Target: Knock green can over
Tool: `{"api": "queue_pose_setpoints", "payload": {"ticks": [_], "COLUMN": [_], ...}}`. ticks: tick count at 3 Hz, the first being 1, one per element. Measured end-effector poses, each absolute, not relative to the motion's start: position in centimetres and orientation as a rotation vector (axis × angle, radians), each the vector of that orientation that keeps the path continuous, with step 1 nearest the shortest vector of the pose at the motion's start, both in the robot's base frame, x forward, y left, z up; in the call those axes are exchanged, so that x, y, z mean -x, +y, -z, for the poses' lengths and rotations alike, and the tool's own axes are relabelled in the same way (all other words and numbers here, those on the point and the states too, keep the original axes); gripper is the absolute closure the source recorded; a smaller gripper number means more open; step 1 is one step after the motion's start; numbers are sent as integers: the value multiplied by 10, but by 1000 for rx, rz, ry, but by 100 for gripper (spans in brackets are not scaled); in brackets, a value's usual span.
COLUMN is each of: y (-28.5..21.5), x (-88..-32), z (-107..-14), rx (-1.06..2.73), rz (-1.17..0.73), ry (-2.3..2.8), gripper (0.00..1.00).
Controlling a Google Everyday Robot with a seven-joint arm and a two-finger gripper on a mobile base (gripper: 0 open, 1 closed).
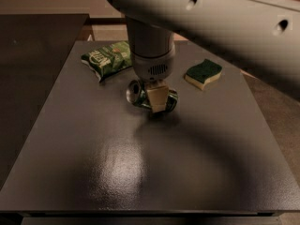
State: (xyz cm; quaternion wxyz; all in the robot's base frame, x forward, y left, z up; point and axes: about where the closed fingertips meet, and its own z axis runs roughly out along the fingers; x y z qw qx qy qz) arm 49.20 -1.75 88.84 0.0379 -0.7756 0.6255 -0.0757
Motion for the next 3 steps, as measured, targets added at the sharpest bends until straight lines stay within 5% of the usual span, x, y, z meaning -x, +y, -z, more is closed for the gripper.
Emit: {"api": "queue_pose_setpoints", "payload": {"ticks": [1,2,3], "y": [-17,-16,-16], "x": [-493,-494,-494], "z": [-889,-889,-889], "rx": [2372,2366,2366], "rz": [235,238,238], "ry": [1914,1909,1909], "gripper": [12,0,0]}}
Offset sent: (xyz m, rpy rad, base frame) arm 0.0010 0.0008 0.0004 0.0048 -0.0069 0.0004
